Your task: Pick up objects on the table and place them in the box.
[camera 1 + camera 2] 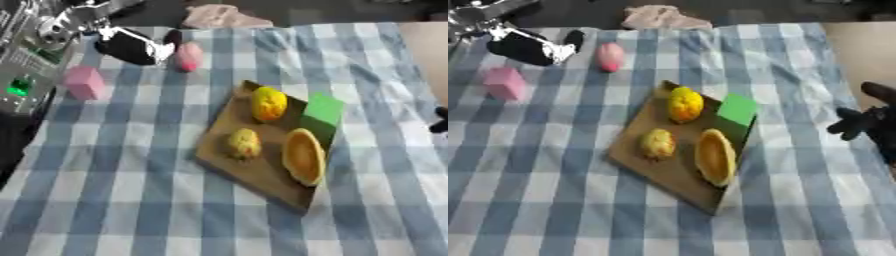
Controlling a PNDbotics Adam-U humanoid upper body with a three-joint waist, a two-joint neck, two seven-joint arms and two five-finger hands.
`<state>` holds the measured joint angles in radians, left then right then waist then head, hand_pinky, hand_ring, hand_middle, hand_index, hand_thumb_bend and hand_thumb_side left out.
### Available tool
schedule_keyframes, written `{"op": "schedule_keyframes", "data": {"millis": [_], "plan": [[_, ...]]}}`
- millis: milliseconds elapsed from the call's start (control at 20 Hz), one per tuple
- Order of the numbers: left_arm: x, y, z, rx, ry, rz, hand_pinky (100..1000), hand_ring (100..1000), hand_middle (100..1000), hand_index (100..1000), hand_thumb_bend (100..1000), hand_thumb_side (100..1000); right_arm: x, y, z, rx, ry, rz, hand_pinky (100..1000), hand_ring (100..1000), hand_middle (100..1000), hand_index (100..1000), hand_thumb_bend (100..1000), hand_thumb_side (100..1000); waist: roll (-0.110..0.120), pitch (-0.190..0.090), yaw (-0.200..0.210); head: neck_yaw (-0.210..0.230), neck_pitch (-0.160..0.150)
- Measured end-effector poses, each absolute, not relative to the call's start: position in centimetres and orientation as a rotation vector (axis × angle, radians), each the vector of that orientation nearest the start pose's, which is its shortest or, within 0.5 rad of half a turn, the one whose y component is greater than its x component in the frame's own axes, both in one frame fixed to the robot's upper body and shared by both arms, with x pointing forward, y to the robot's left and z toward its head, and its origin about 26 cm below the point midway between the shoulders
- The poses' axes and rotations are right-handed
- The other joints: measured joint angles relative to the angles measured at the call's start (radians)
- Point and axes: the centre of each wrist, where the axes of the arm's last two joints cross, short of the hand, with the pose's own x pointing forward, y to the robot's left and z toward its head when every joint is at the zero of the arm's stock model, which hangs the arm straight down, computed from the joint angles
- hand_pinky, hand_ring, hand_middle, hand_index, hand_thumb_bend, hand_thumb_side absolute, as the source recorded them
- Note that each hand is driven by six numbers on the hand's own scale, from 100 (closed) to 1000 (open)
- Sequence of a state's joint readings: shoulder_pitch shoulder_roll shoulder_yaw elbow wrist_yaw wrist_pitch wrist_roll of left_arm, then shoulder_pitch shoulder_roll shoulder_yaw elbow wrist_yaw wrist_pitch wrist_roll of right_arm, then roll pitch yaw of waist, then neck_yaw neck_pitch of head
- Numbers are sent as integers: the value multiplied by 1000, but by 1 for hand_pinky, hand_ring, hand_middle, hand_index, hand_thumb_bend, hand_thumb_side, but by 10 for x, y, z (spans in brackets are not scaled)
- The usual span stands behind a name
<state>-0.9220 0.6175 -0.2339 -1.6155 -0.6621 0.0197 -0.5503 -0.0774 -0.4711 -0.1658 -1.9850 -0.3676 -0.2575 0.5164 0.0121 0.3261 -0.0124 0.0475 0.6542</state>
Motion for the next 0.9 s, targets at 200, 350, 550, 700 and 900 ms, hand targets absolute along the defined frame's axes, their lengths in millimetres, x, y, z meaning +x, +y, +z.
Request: {"op": "schedule_keyframes", "data": {"millis": [200, 350, 550, 700, 900], "plan": [[388, 249, 328, 1022, -1693, -1500, 909, 893, 846, 930, 100, 294, 270, -343, 171, 187, -2233, 759, 980, 721, 559, 966, 100, 500, -2, 2, 1, 5, -5], [398, 263, 319, 1046, -1623, -1458, 919, 903, 858, 936, 137, 319, 269, -343, 170, 184, -2233, 759, 980, 721, 559, 966, 100, 501, -3, 6, 1, 11, -6], [409, 283, 308, 1075, -1528, -1435, 932, 913, 859, 926, 212, 340, 269, -343, 169, 179, -2231, 763, 981, 721, 559, 966, 100, 504, -4, 7, 1, 17, -6], [415, 295, 302, 1083, -1475, -1433, 938, 920, 865, 928, 242, 286, 269, -343, 169, 177, -2228, 765, 980, 720, 558, 966, 100, 503, -4, 9, 2, 21, -6], [420, 309, 299, 1086, -1428, -1452, 939, 918, 852, 919, 278, 199, 269, -343, 169, 175, -2231, 766, 980, 721, 559, 965, 100, 501, -7, 12, 2, 26, -13]]}}
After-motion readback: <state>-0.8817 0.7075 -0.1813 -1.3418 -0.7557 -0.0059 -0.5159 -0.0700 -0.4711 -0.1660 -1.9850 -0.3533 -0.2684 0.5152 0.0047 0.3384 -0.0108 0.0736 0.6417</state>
